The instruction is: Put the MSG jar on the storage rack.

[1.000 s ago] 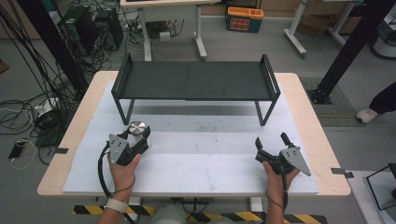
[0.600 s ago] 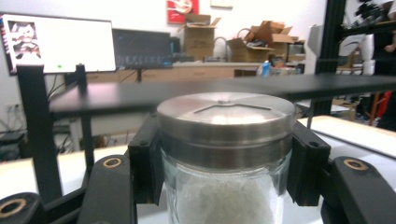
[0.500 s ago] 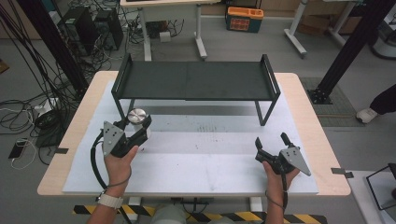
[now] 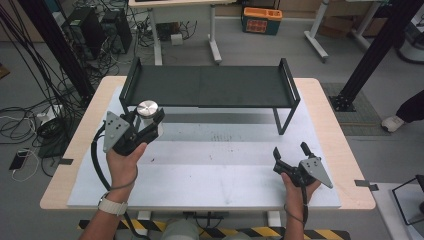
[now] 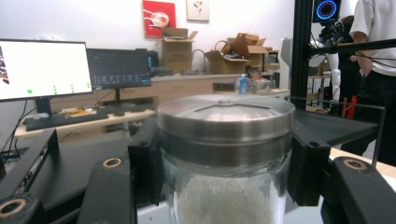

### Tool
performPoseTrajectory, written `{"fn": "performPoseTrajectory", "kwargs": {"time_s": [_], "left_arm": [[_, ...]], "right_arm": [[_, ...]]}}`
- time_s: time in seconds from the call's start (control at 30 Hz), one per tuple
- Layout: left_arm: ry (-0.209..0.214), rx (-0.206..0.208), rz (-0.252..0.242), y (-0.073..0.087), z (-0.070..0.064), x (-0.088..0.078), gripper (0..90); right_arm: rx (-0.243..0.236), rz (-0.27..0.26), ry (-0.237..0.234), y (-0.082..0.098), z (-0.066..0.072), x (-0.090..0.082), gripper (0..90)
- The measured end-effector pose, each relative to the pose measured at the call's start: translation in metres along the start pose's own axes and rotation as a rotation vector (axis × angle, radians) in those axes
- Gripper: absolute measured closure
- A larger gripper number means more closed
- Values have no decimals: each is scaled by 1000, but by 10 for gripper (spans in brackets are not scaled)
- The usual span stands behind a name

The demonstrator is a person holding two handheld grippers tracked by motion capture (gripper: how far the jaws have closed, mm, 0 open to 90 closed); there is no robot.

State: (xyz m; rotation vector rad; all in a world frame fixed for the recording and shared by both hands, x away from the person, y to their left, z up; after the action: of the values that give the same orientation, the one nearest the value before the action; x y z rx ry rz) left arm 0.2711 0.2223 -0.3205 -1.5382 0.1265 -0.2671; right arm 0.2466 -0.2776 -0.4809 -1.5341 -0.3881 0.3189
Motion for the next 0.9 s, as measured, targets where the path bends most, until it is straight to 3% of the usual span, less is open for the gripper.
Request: {"fn": "performPoseTrajectory", "kwargs": {"time_s": [0.2,0.47,0.9], "left_arm": [[31,-30,8,-15,-2,17,420],[57,-37,29,-32,-5,50,420],[94,-26,58,-39,-20,111,420]], "right_arm": [[-2,1,0,0,0,0,43],[-1,2,0,0,0,0,44],[1,4,1,0,0,0,50]]}}
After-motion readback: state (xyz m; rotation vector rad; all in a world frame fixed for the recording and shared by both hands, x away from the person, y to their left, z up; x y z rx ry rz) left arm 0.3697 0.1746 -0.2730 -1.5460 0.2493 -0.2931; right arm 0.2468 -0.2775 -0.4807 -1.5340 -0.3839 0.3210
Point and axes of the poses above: each handheld gripper's, and its own axes: x roughly forward along the jaws, y roughly out of its underside, z roughly to its left, the point moved 9 cm from there along x, roughly forward along the jaws, and after that the axes turned 14 degrees about -y, right-handed, at the moved point
